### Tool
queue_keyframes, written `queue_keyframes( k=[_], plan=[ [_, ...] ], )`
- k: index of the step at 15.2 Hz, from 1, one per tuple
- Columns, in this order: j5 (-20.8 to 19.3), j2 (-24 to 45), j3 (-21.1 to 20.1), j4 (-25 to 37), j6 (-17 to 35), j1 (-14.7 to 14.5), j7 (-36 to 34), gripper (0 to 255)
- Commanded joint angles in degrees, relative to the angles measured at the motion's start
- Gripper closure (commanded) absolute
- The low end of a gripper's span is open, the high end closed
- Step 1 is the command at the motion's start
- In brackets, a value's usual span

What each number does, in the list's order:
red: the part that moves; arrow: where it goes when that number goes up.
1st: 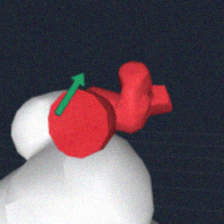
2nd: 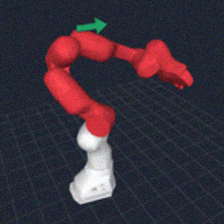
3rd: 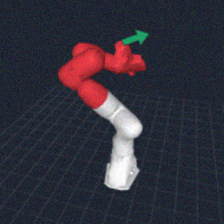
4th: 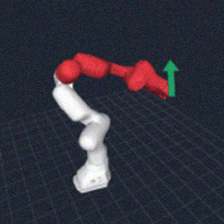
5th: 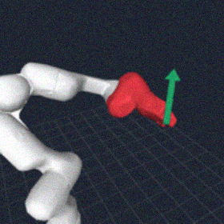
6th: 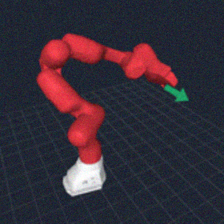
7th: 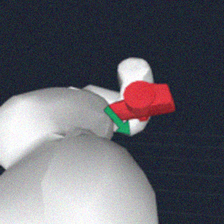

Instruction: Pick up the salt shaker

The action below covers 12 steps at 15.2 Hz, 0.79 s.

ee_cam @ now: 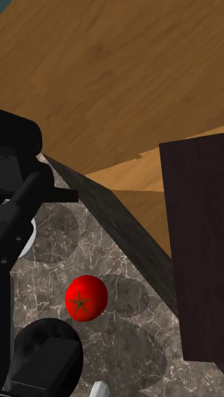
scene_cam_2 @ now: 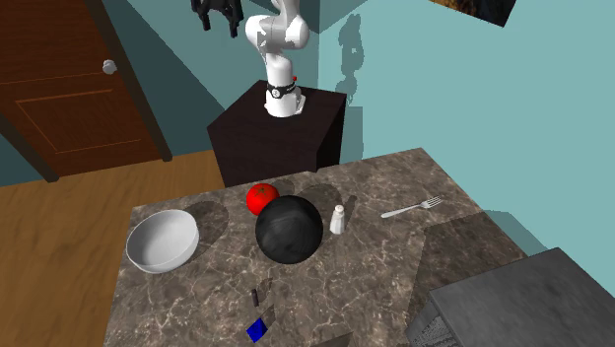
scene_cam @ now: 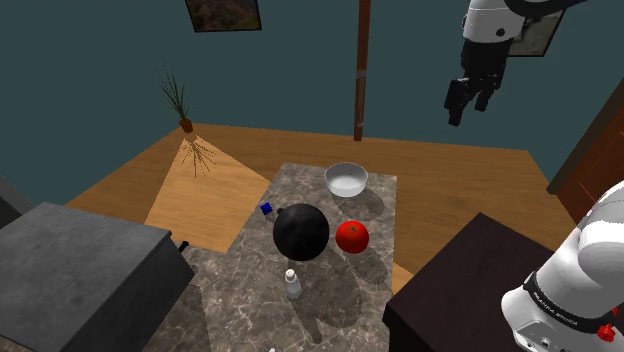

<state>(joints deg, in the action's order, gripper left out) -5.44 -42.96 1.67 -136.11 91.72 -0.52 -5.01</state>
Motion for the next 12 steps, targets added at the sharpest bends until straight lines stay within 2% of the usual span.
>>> queue_keyframes(
  k=[1, 12],
  plan=[
    [0.0, 0.0, 0.0, 0.0, 0.0, 0.0, 0.0, 0],
    [5.9, 9.4, -9.9, -6.8, 15.7, -4.2, -12.3, 0]
  ],
)
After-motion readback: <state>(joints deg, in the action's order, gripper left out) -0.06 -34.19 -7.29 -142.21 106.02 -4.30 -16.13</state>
